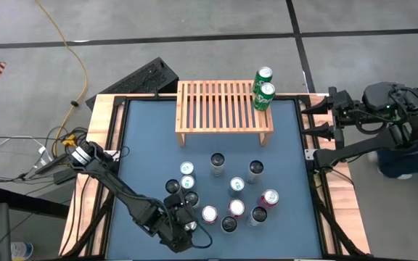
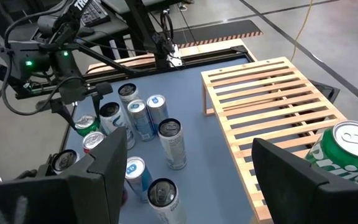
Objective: Place canned beverage on shelf
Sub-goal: Put the green soda can on the shelf aligned with the other green soda can
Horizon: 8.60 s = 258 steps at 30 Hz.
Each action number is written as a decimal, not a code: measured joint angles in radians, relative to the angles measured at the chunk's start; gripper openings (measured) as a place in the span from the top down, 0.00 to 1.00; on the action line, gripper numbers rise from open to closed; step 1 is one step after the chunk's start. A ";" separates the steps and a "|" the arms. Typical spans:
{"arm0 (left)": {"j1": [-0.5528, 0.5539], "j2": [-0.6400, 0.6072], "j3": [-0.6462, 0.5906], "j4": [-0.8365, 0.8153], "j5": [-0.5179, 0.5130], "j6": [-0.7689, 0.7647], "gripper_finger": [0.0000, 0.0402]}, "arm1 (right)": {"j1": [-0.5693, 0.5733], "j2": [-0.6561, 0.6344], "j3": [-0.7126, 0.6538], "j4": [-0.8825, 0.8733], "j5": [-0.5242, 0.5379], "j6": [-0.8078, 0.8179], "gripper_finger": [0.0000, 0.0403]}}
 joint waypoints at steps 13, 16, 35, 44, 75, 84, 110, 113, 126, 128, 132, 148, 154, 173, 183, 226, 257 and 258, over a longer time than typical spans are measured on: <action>0.039 -0.008 0.265 -0.157 0.097 0.160 0.33 | 0.000 0.000 0.000 -0.011 0.000 -0.048 0.30; 0.068 -0.009 0.374 -0.268 0.104 0.244 0.32 | 0.000 -0.001 0.000 -0.011 0.000 -0.051 0.30; 0.534 -0.010 0.785 -0.514 0.235 0.958 0.32 | 0.000 -0.001 0.000 -0.011 0.000 -0.051 0.30; 0.808 0.003 0.785 -0.405 0.480 1.242 0.31 | -0.002 -0.001 0.000 -0.011 0.086 -0.023 0.30; 1.192 0.083 0.784 -0.533 0.808 1.586 0.31 | -0.024 0.169 0.000 0.080 0.285 0.027 0.30; 1.195 0.083 0.784 -0.609 0.760 1.598 0.31 | -0.111 0.201 0.000 0.102 0.279 -0.017 0.30; 1.196 0.076 0.720 -0.567 0.724 1.595 0.30 | -0.180 0.274 0.000 0.113 0.225 -0.052 0.30; 1.198 0.077 0.722 -0.564 0.705 1.579 0.26 | -0.180 0.275 0.000 0.113 0.225 -0.052 0.30; 1.199 0.082 0.720 -0.559 0.597 1.582 0.17 | -0.190 0.275 0.000 0.113 0.225 -0.069 0.30; 1.198 0.082 0.720 -0.558 0.598 1.581 0.16 | -0.198 0.282 0.000 0.118 0.224 -0.081 0.30; 1.197 0.082 0.721 -0.556 0.599 1.595 0.16 | -0.224 0.303 0.000 0.149 0.218 -0.125 0.27; 1.186 0.082 0.839 -0.574 0.526 1.588 0.16 | -0.355 0.445 0.000 0.279 0.064 -0.277 0.13; 1.180 0.039 0.853 -0.613 0.469 1.548 0.16 | -0.404 0.524 0.000 0.474 -0.032 -0.386 0.13; 1.132 -0.127 0.854 -0.678 0.459 1.389 0.16 | -0.494 0.816 0.000 0.867 -0.354 -0.462 0.13; 1.126 -0.127 0.854 -0.728 0.456 1.359 0.16 | -0.508 0.894 0.000 0.917 -0.406 -0.472 0.13; 1.127 -0.126 0.854 -0.728 0.422 1.392 0.16 | -0.532 0.833 -0.001 0.806 -0.327 -0.307 0.50; 1.127 -0.126 0.854 -0.683 0.422 1.441 0.16 | -0.289 0.141 -0.420 0.344 0.187 0.033 0.49; 1.127 -0.126 0.854 -0.683 0.422 1.441 0.16 | -0.289 0.128 -0.436 0.351 0.189 0.027 0.49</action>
